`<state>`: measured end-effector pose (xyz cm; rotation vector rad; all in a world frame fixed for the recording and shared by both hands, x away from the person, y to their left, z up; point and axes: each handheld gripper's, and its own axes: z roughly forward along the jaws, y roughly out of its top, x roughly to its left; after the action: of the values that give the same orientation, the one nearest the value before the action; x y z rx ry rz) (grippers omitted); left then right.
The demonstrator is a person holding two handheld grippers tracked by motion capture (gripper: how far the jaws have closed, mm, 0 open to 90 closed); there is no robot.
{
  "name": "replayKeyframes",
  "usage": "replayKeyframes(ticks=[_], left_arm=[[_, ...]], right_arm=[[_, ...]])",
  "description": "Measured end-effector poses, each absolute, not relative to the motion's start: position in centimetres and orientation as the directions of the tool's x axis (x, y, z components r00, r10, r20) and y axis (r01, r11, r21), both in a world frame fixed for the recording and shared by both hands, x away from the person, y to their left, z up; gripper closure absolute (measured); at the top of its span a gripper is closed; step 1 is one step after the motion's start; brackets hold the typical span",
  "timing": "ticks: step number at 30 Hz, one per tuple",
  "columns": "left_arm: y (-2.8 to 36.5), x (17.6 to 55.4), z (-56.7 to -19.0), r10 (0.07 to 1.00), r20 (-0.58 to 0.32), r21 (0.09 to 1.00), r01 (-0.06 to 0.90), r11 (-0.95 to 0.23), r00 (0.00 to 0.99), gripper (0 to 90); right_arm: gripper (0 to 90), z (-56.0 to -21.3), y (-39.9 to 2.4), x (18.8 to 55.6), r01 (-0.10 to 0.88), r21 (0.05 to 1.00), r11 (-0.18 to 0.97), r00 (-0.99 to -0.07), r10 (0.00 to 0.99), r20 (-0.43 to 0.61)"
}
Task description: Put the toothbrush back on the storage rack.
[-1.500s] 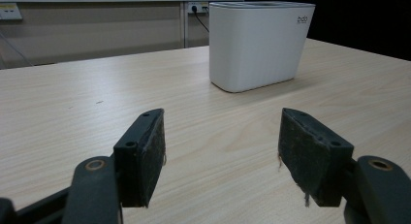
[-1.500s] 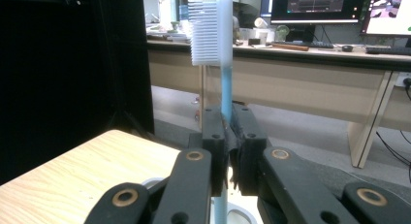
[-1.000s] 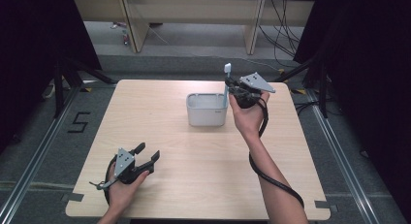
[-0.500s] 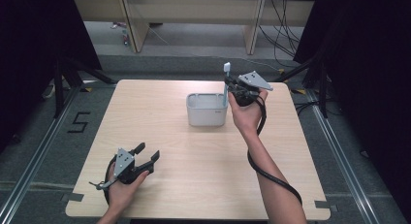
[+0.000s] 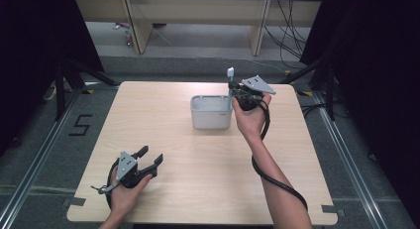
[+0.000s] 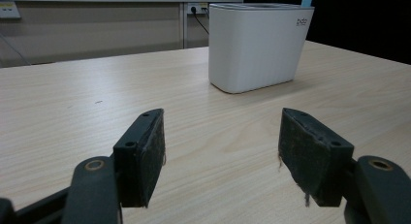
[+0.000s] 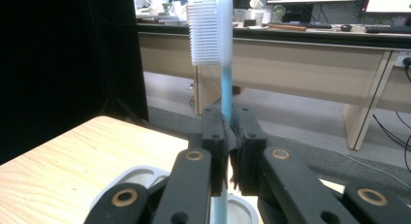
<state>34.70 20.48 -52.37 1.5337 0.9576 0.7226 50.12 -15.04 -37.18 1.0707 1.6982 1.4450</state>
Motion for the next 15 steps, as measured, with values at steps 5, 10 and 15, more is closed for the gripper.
replayKeyframes(ticks=[5,10,15], left_arm=[[20.5,34.7,-52.4,0.875,-0.057,0.982,0.185,-0.038,0.481,33.2],[20.5,34.7,-52.4,0.874,-0.057,0.983,0.182,-0.036,0.482,33.2],[20.5,34.7,-52.4,0.875,-0.058,0.982,0.186,-0.037,0.481,33.2]], right_arm=[[85.6,-37.6,-15.1,50.1,0.183,0.982,0.051,-0.447,0.894,0.037],[85.6,-38.0,-15.2,50.3,0.189,0.980,0.055,-0.441,0.897,0.034],[85.6,-38.2,-15.2,50.3,0.188,0.981,0.049,-0.440,0.897,0.039]])
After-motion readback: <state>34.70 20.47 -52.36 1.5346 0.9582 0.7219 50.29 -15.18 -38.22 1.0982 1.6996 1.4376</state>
